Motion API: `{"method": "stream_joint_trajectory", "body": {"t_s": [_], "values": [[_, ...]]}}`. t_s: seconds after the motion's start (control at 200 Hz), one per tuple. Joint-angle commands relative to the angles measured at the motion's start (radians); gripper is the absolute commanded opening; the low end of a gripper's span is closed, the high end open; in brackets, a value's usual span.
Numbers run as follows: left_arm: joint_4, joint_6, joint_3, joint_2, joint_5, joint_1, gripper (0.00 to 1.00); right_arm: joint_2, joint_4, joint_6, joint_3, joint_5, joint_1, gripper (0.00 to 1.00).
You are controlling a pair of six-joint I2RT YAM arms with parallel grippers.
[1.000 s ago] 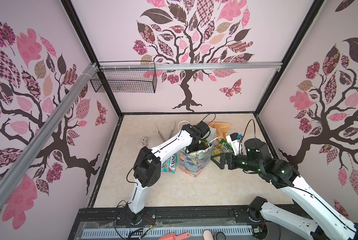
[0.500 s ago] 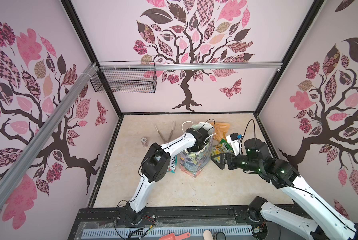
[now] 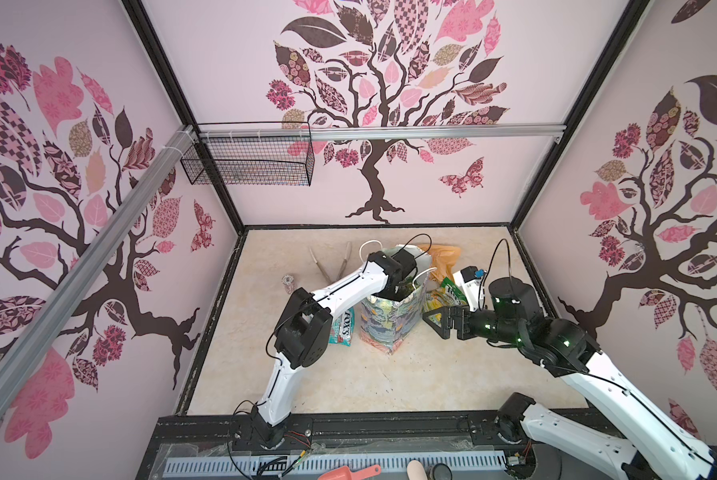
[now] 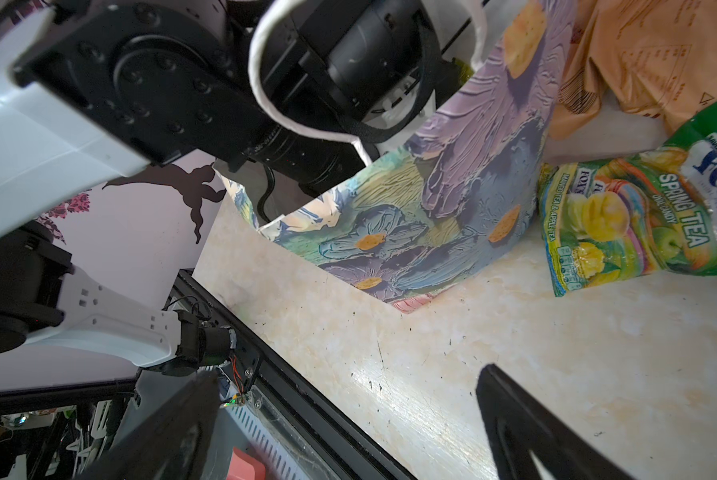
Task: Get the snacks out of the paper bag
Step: 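Lower the left gripper into the bag and grasp the yellow pack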
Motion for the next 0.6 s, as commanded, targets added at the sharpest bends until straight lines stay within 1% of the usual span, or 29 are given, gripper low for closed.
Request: {"method": "stream_joint_trajectory", "body": {"t_s": [0.0, 0.19, 0.595], "values": [[-0.010, 0.000, 0.002, -0.060, -0.022, 0.006, 0.00, -0.001, -0.005, -0.004, 0.020, 0.012, 0.003, 1.00], [-0.007, -0.006, 0.011, -0.117, -0.053, 0.006, 0.00, 0.000, -0.001, -0.003, 0.016, 0.024, 0.004, 1.00], [0.015, -0.008, 0.047, -0.240, -0.081, 0.002, 0.00, 0.002, 0.007, 0.003, 0.014, 0.024, 0.004, 1.00]]}}
